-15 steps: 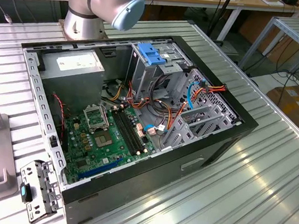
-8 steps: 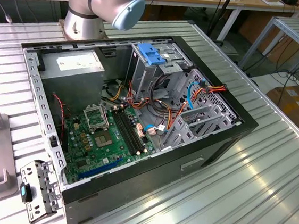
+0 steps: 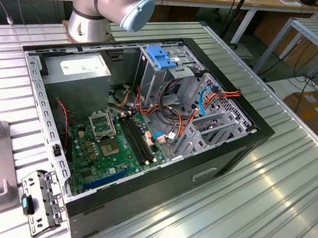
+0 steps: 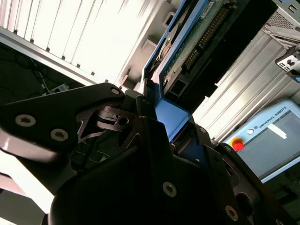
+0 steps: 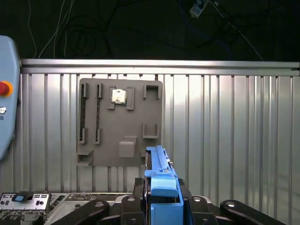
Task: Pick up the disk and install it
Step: 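Pick up the disk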
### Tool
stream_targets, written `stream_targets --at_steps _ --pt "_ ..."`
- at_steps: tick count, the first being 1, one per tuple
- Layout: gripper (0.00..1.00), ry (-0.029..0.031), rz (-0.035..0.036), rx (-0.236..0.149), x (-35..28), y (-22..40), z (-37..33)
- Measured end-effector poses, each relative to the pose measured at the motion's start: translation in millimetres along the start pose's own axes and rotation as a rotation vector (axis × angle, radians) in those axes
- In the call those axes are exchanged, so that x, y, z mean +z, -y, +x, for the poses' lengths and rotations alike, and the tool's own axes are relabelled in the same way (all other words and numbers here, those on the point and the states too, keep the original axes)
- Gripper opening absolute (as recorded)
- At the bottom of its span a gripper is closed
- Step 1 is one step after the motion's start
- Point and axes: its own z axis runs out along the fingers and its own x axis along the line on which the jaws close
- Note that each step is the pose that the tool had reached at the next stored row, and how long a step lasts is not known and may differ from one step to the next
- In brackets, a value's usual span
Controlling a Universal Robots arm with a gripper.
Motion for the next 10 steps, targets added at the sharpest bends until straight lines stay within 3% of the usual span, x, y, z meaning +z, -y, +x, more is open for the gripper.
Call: stream_targets --at_steps 2,4,10 --pt "0.37 0.0000 -0.0001 0.000 -0.1 0.2 2.8" --pt "0.37 0.0001 -0.0007 0.001 -0.1 0.4 10.9" --pt "0.37 0.0001 -0.0025 0.002 -0.1 4.0 25.1"
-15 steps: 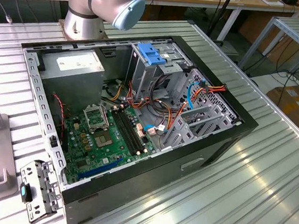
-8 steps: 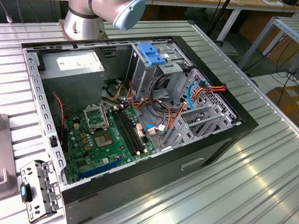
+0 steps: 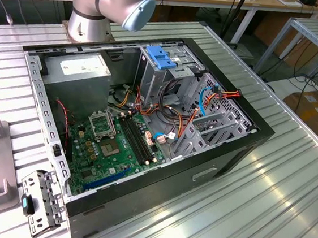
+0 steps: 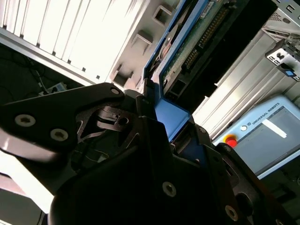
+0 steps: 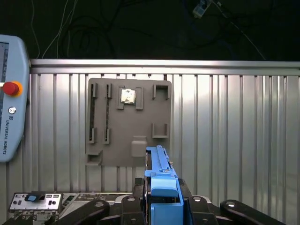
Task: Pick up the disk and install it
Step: 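Pick up the disk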
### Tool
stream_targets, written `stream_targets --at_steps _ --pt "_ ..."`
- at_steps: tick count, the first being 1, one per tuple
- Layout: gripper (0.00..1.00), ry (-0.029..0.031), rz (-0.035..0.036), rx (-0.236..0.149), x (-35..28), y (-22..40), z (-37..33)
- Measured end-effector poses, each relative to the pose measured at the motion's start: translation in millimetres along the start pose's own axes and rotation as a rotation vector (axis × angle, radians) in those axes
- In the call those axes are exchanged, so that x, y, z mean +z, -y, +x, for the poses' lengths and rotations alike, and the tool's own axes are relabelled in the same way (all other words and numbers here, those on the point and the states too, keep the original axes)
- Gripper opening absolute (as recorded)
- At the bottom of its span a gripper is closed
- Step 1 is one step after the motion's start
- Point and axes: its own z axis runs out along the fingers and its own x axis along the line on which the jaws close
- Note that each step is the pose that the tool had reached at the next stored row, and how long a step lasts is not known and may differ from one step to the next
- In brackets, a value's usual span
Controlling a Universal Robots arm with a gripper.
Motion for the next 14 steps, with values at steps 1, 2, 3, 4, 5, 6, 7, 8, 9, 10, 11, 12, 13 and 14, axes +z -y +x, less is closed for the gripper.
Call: stream_targets --at_steps 1,2,3,4,5,6,7,8,9,10,11,12,13,14 --pt "0.37 -0.0001 -0.0004 0.000 -0.1 2.5 1.2" --pt "0.37 -0.0001 -0.0005 0.000 0.0 5.3 1.7" --pt "0.37 -0.0001 -0.0005 0.000 0.0 8.7 2.0" --pt "0.37 -0.0001 -0.0006 0.000 0.0 12.6 2.2" --pt "0.37 0.0000 -0.0004 0.000 0.2 17.4 2.4" --pt "0.37 0.0000 -0.0005 0.000 0.2 21.1 2.5" --pt "0.37 0.0000 -0.0004 0.000 0.3 25.4 2.5" --pt "0.37 -0.0001 -0.0006 0.000 0.2 31.3 2.5" --pt "0.37 -0.0001 -0.0005 0.000 0.3 36.8 2.5" --pt "0.37 0.0000 -0.0004 0.000 0.4 41.2 2.5" --pt "0.37 0.0000 -0.0004 0.000 0.3 45.5 2.4" --pt "0.37 -0.0001 -0.0006 0.000 0.2 49.8 2.4" --pt "0.37 -0.0001 -0.0005 0.000 0.2 53.7 2.4" --pt "0.37 0.0000 -0.0005 0.000 0.3 57.5 2.4"
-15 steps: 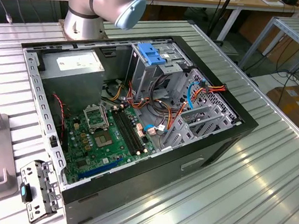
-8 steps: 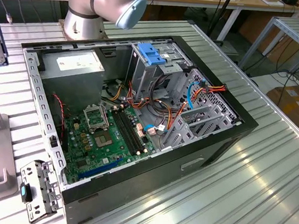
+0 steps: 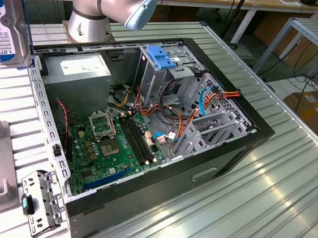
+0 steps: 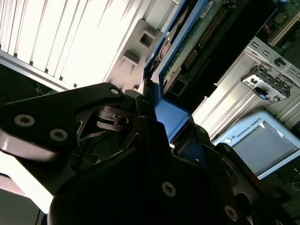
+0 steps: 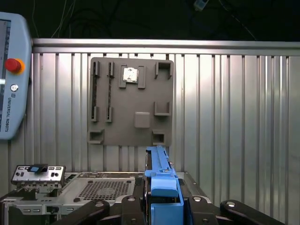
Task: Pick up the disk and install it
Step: 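Pick up the disk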
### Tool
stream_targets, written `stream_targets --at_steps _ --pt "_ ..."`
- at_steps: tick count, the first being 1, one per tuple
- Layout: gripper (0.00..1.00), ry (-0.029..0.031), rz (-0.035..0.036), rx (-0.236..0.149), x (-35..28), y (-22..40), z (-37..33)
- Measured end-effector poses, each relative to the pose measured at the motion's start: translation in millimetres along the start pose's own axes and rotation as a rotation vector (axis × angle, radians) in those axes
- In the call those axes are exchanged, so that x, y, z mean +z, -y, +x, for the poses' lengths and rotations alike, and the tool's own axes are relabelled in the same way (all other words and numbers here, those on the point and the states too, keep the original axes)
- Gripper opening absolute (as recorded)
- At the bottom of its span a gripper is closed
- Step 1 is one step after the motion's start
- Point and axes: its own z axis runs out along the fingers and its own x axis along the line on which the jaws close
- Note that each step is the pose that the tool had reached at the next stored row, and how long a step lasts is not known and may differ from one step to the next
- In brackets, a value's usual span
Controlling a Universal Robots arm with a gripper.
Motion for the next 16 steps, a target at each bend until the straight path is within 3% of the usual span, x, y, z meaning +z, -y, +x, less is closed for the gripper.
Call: stream_targets --at_steps 6,8,16 --pt "0.37 -0.0002 0.0000 0.000 -0.1 23.1 -0.1" --pt "0.37 -0.0004 -0.0001 0.000 -0.3 35.8 -0.2" --pt "0.37 -0.0003 -0.0001 0.000 -0.3 68.1 -0.3"
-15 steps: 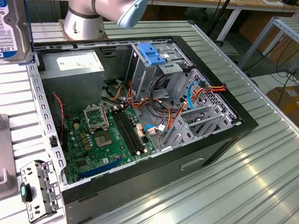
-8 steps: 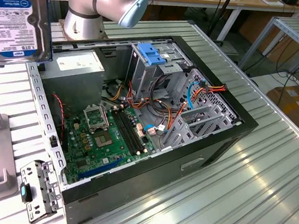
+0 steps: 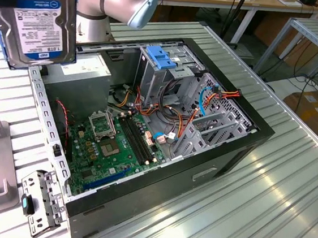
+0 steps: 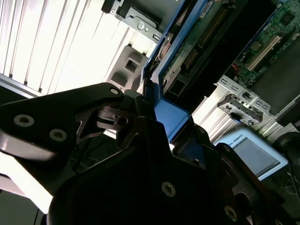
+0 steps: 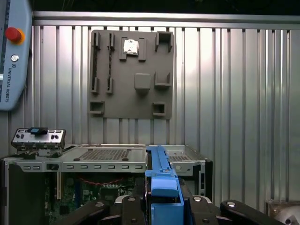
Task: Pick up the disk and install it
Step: 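Pick up the disk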
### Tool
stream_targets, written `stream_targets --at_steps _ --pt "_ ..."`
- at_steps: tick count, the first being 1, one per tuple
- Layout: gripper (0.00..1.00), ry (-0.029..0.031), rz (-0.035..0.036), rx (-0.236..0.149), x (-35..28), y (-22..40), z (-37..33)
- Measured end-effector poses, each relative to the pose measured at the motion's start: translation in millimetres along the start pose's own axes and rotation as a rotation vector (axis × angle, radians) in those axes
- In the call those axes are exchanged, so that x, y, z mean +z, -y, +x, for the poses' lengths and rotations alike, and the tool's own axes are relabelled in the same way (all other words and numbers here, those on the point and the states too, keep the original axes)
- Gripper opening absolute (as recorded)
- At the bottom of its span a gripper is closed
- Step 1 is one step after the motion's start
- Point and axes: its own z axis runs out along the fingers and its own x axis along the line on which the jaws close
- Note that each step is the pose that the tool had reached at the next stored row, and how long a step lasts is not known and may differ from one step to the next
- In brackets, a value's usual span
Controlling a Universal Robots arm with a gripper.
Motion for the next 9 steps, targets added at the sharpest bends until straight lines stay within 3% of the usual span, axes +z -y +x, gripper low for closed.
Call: stream_targets --at_steps 4,9 --pt "0.37 0.0000 0.0000 0.000 -0.1 21.0 -0.1" --pt "0.37 0.0000 0.0000 0.000 -0.2 43.1 -0.2"
